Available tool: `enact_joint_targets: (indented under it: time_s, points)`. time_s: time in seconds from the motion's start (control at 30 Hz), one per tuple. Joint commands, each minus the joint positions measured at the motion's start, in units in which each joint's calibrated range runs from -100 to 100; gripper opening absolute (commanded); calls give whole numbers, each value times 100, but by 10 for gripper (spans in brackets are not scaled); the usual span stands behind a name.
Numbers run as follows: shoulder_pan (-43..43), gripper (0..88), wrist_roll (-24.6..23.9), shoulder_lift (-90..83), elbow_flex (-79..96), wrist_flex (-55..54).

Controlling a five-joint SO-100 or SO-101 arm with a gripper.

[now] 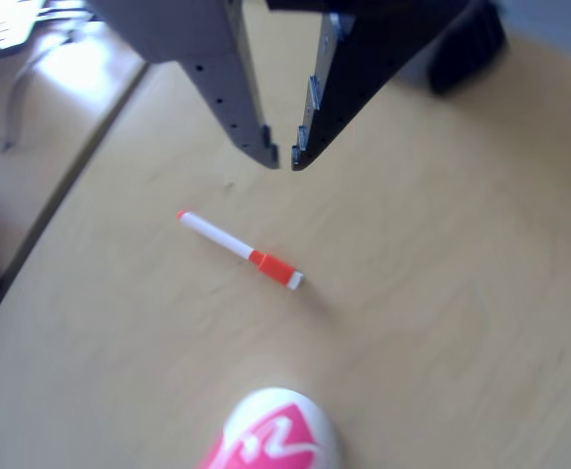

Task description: Grab the pen and place it in the cup.

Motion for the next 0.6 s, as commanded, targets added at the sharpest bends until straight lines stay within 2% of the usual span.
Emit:
enact_joint_targets:
  time_s: [0.0, 0.17, 0.57]
  points:
    - [200, 153, 903, 26, -617, 273]
    - [225, 151, 1386, 466, -771, 67]
    - [167, 145, 1628, 2508, -1541, -785]
